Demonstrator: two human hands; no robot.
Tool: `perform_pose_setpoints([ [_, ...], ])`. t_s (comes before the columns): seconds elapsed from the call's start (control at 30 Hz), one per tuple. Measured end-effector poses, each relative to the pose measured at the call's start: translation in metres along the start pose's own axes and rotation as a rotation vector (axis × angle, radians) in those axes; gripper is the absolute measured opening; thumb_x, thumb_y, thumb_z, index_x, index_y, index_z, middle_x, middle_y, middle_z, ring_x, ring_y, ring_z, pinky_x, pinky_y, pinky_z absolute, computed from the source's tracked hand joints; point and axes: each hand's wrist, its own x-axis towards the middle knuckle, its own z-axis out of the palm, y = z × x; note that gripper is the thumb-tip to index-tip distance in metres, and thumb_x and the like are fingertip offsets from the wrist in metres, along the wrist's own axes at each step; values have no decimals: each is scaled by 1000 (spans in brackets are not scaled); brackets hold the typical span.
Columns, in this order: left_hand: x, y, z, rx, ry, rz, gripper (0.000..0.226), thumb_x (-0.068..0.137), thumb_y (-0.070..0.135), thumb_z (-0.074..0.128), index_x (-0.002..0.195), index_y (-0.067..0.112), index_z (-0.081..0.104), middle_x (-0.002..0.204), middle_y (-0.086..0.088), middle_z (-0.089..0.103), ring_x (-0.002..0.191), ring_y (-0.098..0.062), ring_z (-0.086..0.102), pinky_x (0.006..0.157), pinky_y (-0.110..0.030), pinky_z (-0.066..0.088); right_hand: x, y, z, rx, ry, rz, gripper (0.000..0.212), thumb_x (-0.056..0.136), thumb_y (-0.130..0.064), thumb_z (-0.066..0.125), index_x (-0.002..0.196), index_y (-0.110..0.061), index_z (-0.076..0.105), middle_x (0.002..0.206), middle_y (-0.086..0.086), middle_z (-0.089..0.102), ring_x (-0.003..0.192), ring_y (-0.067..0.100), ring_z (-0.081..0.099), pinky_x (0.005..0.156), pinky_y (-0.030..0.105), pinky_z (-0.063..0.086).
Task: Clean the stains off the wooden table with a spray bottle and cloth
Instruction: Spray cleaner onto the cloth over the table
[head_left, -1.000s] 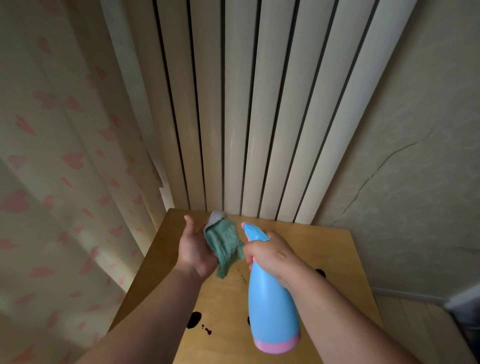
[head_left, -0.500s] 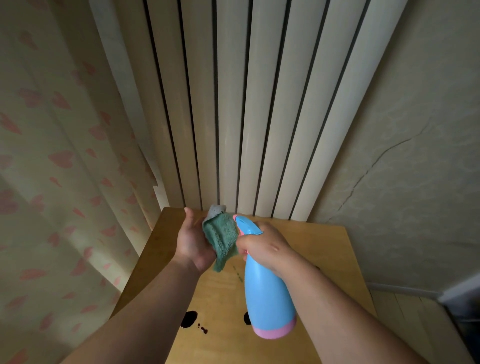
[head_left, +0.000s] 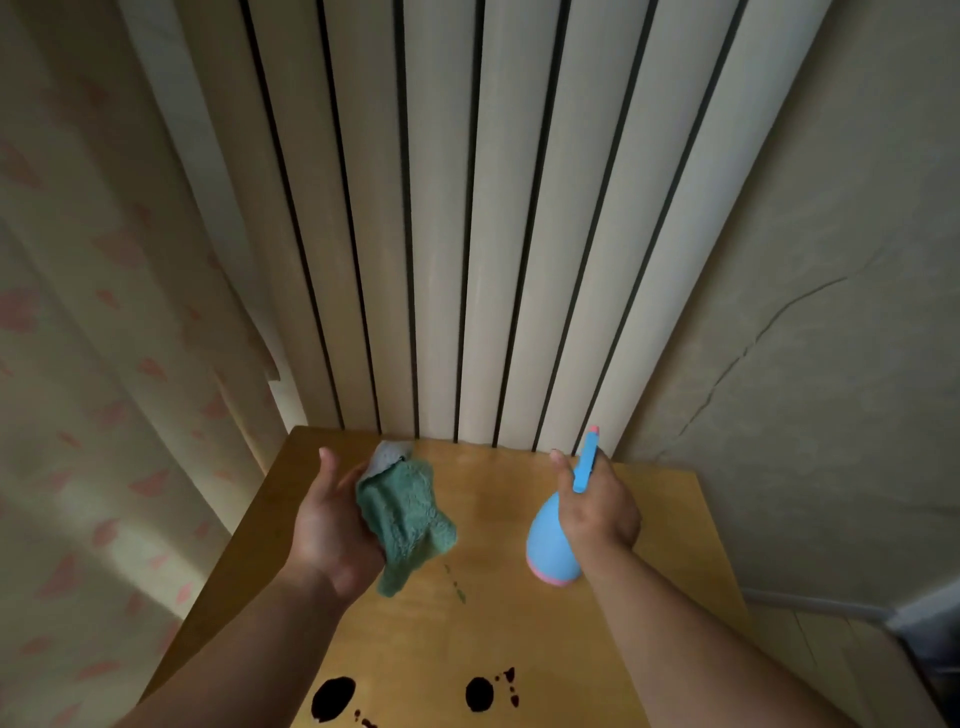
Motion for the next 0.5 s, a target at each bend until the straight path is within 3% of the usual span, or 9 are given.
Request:
perform_pose_setpoints([
  [0.1,9,-6,-5,19,3,-3,86,86,71,38,139,5,50,133,-26,58,127,-44,51,110,-62,31,38,11,18,55,12,43,61,84,-71,48,133,-35,47,101,4,68,93,32,63,69,30,42],
  [0.3,28,-12,-2,30,22,-16,84,88,71,37,137,5,52,131,-26,59,125,-43,53,109,-61,32,78,5,56,112,-30,34,69,81,-67,58,139,-33,44,105,7,68,97,34,63,79,35,47],
  [0.4,35,-17,2,11,47,-22,85,88,72,37,140,5,50,133,-27,58,127,-44,51,111,-61,30,74,9,71,61,-90,17,60,79,-67,61,121,-24,56,102,6,67,90,31,62,70,31,42],
  [0.5,41,-19,7,20,76,-3,83,90,71,36,138,4,50,131,-26,59,127,-44,52,111,-60,31,65,13,77,50,-121,-21,51,76,-67,64,105,-26,58,89,-1,62,75,24,52,63,29,36],
])
